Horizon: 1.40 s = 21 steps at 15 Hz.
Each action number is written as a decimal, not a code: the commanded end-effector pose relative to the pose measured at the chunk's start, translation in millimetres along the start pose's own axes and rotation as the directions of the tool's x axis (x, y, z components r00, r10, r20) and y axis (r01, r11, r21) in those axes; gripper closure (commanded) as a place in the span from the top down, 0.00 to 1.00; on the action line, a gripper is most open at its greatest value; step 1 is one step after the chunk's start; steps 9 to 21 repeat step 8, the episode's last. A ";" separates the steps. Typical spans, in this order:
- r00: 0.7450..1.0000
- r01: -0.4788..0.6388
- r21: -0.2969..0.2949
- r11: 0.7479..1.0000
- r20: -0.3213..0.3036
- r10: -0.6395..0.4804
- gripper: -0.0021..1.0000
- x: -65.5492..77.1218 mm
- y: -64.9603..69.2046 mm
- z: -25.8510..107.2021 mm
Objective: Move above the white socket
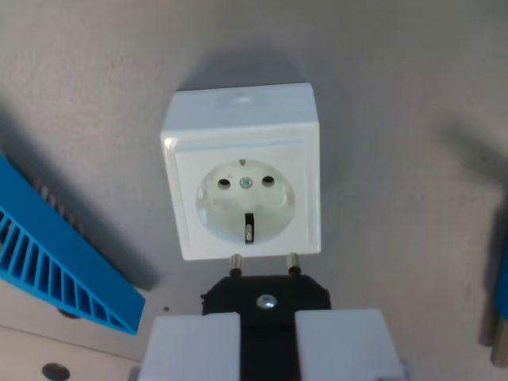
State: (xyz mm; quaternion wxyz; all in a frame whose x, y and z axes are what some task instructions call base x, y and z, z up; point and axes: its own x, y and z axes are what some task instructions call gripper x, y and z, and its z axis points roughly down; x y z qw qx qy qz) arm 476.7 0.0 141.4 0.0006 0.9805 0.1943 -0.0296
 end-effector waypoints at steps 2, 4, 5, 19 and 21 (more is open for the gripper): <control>0.992 0.046 0.008 0.999 -0.122 -0.044 0.00 -4.8 -5.1 14.0; 0.991 0.046 0.006 0.999 -0.126 -0.045 0.00 -5.3 -6.3 18.7; 0.991 0.046 0.005 0.999 -0.127 -0.045 0.00 -5.6 -6.8 20.7; 0.991 0.044 0.004 0.999 -0.130 -0.043 0.00 -6.5 -8.1 25.4; 0.991 0.044 0.004 0.999 -0.130 -0.043 0.00 -6.5 -8.1 25.4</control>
